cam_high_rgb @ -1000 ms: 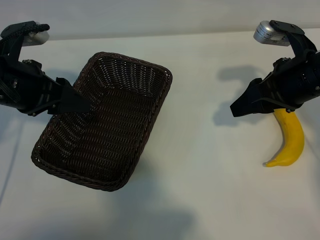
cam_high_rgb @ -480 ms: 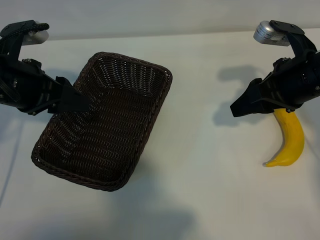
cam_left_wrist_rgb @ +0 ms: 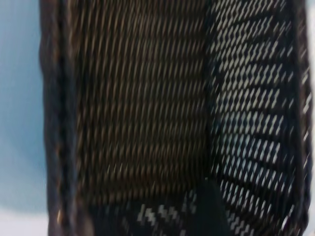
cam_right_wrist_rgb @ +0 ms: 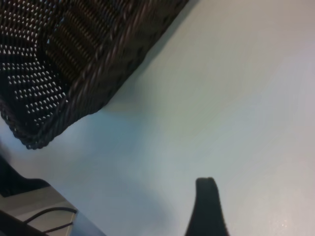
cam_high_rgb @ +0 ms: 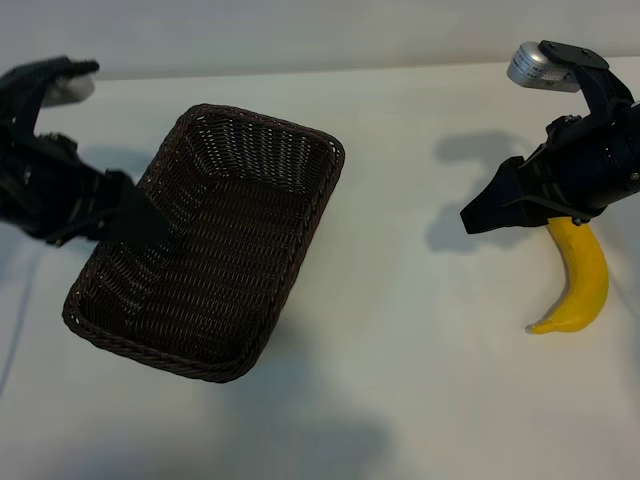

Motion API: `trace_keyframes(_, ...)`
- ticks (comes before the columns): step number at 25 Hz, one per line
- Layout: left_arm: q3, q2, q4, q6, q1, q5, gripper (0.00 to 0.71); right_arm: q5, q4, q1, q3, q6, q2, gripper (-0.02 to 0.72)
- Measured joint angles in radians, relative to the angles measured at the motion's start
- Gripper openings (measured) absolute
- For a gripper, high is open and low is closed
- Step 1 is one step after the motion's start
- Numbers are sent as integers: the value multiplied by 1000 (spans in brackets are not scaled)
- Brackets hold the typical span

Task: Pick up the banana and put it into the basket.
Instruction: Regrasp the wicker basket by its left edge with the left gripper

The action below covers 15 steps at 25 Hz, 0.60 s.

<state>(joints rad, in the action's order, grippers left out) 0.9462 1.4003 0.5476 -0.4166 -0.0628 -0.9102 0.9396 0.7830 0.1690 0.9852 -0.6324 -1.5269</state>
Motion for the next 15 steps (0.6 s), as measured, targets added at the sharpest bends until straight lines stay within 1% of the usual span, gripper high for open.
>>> trace_keyframes(4,0,-22,-66,75,0,-71,538,0,0,0,0,-3,0,536)
trace_keyframes(9,0,-127,-99,135,0,-151,538,0,0,0,0,-5,0,536)
trace_keyframes(11,0,-176,-114,186,0,-168,538,-8,0,0,0,-6,0,536)
trace_keyframes(15,-8,-259,-182,329,0,-187,538,-30,0,0,0,-7,0,536)
